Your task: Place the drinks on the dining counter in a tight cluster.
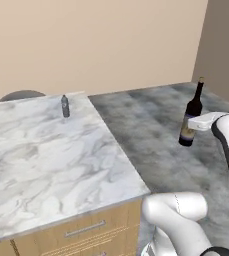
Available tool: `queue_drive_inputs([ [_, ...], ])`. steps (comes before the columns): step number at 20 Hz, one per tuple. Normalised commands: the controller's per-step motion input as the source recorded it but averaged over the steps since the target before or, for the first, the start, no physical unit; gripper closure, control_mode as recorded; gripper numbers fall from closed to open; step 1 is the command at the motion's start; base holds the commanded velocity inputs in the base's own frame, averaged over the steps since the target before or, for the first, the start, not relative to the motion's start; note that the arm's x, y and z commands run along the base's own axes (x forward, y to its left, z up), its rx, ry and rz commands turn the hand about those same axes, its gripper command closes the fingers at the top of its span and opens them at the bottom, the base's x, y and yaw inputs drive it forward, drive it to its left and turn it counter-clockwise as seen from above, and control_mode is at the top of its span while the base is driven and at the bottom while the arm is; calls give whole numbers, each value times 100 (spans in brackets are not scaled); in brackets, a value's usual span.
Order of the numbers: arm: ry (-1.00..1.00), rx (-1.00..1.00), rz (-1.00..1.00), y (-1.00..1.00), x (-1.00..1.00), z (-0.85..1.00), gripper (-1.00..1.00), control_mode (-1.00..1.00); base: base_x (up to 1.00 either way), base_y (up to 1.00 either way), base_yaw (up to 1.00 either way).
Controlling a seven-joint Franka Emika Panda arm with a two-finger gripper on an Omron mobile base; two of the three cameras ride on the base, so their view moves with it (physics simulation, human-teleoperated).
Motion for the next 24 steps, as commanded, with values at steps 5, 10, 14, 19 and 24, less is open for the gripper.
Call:
queue_drive_inputs([
  [5,0,0,0,0,0,0,100,100,48,-100,20],
  [10,0,0,0,0,0,0,100,100,33,-100,45],
  [14,0,0,0,0,0,0,100,100,24,-99,61],
  [19,0,0,0,0,0,0,100,100,33,-95,67],
  [24,0,0,0,0,0,0,100,100,15,-100,61],
])
